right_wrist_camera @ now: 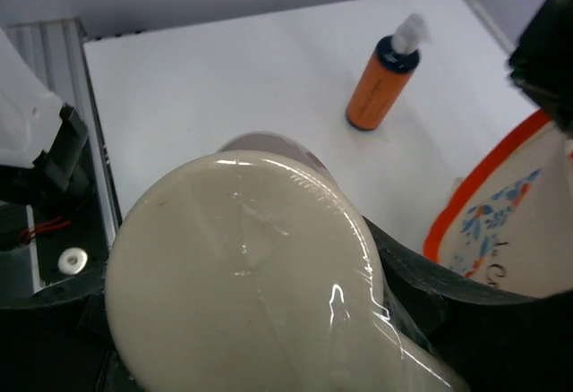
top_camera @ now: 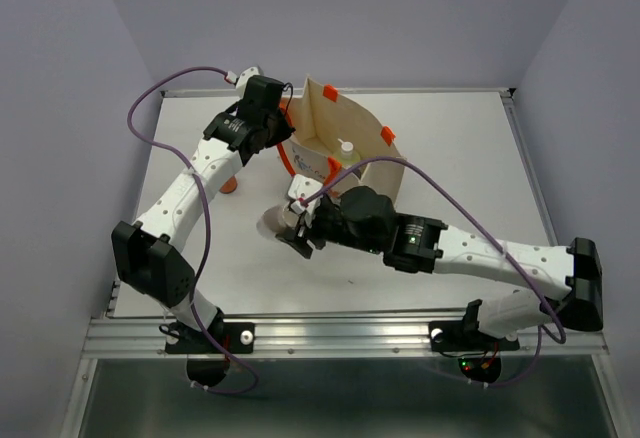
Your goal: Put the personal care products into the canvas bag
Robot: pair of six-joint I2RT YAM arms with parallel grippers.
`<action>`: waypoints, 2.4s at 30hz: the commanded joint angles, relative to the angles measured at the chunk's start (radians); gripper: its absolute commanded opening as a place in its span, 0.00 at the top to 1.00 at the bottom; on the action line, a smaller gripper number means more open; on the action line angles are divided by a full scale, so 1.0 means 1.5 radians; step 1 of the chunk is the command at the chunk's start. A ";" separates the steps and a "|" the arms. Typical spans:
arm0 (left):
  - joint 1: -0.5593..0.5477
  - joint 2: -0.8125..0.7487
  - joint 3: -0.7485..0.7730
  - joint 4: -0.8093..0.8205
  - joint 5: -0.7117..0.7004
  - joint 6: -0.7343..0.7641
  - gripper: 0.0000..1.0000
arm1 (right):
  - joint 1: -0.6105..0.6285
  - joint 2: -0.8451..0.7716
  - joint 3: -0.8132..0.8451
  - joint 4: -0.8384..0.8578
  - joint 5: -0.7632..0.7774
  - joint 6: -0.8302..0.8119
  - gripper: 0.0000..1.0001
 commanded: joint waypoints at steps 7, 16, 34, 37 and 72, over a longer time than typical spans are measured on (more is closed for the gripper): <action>-0.003 -0.032 0.020 0.011 -0.017 0.004 1.00 | -0.061 -0.047 0.207 0.102 0.208 -0.086 0.99; -0.003 -0.042 0.027 0.004 -0.014 0.007 1.00 | -0.256 0.058 0.316 -0.015 0.114 0.038 0.99; -0.003 -0.052 0.016 0.003 -0.011 0.005 1.00 | -0.335 0.255 0.407 -0.038 -0.018 0.108 0.99; -0.003 -0.053 0.017 0.003 -0.013 0.005 1.00 | -0.335 0.268 0.403 -0.040 -0.040 0.148 0.99; -0.003 -0.042 0.041 -0.006 -0.028 -0.007 1.00 | -0.365 0.383 0.259 -0.127 -0.072 0.159 0.99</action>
